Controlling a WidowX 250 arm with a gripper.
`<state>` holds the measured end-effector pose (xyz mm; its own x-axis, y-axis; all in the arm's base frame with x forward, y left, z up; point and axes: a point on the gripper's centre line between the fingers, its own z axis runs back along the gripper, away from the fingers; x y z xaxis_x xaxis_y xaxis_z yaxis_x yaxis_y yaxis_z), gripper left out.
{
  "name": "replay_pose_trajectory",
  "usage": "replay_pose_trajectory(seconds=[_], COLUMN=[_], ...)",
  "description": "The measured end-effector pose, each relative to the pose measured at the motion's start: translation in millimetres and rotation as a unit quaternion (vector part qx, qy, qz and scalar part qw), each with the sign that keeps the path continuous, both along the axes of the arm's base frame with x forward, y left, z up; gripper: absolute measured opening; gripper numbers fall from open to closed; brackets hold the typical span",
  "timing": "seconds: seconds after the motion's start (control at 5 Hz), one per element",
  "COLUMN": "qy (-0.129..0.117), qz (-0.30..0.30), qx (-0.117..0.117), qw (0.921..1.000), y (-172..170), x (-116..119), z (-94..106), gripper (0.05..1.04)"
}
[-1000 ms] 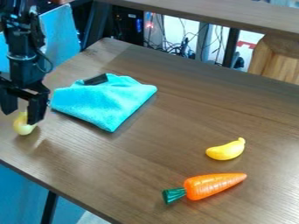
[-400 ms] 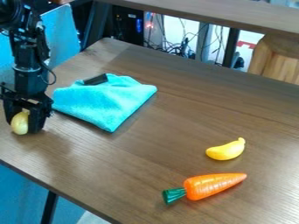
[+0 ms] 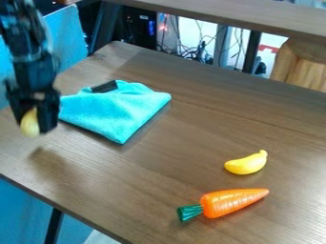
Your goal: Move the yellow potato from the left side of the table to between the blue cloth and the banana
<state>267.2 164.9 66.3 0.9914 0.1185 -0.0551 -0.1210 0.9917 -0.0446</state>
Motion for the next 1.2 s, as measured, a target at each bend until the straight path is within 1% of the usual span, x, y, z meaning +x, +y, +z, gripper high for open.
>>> replay_pose_trajectory(seconds=[0.2,0.4,0.6,0.8,1.0,1.2], qy=[-0.054,-0.073,-0.083,-0.073,-0.066,-0.044], qz=[-0.024,-0.079,-0.121,-0.165,-0.210,-0.220], qx=[-0.018,-0.043,-0.074,-0.084,-0.091,-0.081], qw=[0.9981,0.9932,0.9864,0.9799,0.9713,0.9712], y=[-26,-70,-107,-141,-160,-174], x=[7,25,37,49,54,63], z=[34.1,42.8,44.1,33.8,18.0,-5.6], gripper=[0.721,0.721,0.721,0.721,0.721,0.721])
